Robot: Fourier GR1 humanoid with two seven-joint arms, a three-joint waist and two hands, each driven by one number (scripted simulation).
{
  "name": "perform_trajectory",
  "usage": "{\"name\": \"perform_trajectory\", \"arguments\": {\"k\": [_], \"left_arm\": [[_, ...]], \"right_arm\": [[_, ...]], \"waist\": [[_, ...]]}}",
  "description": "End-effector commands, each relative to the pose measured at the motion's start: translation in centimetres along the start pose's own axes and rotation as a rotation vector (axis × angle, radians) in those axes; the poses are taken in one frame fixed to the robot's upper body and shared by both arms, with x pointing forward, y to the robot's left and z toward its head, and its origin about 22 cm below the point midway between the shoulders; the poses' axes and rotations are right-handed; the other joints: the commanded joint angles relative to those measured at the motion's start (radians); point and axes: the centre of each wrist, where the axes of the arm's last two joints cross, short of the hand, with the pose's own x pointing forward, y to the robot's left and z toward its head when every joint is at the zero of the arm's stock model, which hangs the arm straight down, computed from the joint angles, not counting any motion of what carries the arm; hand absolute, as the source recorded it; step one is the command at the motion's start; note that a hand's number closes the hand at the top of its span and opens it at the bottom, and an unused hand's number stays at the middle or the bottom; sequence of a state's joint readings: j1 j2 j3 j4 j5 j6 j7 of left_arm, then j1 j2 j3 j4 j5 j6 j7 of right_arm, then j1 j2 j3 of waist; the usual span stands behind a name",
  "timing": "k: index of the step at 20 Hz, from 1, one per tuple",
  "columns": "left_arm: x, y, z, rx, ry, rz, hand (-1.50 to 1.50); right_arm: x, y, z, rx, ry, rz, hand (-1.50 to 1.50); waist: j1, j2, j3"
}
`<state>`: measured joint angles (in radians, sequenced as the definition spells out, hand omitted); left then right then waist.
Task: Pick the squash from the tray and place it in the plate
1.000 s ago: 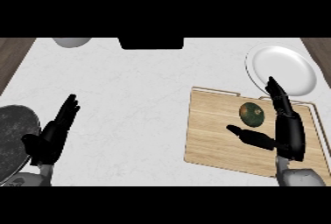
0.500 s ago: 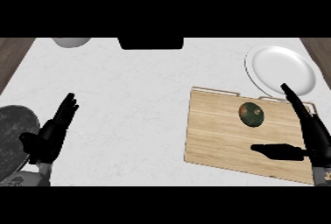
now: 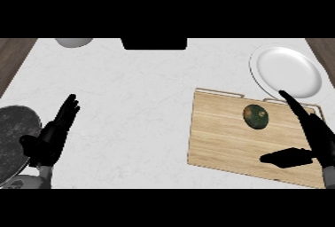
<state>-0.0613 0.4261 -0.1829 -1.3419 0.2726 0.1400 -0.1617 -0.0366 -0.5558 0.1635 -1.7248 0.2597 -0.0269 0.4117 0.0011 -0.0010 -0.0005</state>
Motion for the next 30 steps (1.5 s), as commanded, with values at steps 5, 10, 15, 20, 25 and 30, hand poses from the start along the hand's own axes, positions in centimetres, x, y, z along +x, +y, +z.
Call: {"name": "perform_trajectory", "arguments": {"k": [5,10,15,20,25,30], "left_arm": [[-1.4,-0.7,-0.9,0.003,-0.007,-0.011,0.0],[-0.5,-0.4,0.8,-0.001,0.011,0.02,0.0],[-0.8,-1.3,0.4,-0.012,-0.007,0.004,0.0],[-1.2,-0.8,-0.4,-0.006,0.009,0.023,0.0],[-1.1,-0.2,0.1,-0.008,0.014,0.009,0.0],[0.3,1.2,-2.0,0.004,-0.015,0.0,0.0]], "right_arm": [[-0.4,-0.2,-1.4,0.077,0.132,0.128,-1.5],[0.0,2.2,-3.6,0.125,0.125,0.116,-1.5],[-0.3,3.3,-4.3,0.102,0.135,0.13,-1.5],[-0.9,5.0,-5.9,0.105,0.178,0.185,-1.5],[-1.1,3.7,-6.9,0.106,0.186,0.194,-1.5],[-3.7,6.2,-9.5,0.196,0.08,0.178,1.5]], "waist": [[-0.004,0.001,0.0],[0.004,0.001,0.001],[0.001,0.001,0.0],[0.001,0.001,0.0],[0.0,0.0,0.0],[0.007,0.004,0.001]]}}
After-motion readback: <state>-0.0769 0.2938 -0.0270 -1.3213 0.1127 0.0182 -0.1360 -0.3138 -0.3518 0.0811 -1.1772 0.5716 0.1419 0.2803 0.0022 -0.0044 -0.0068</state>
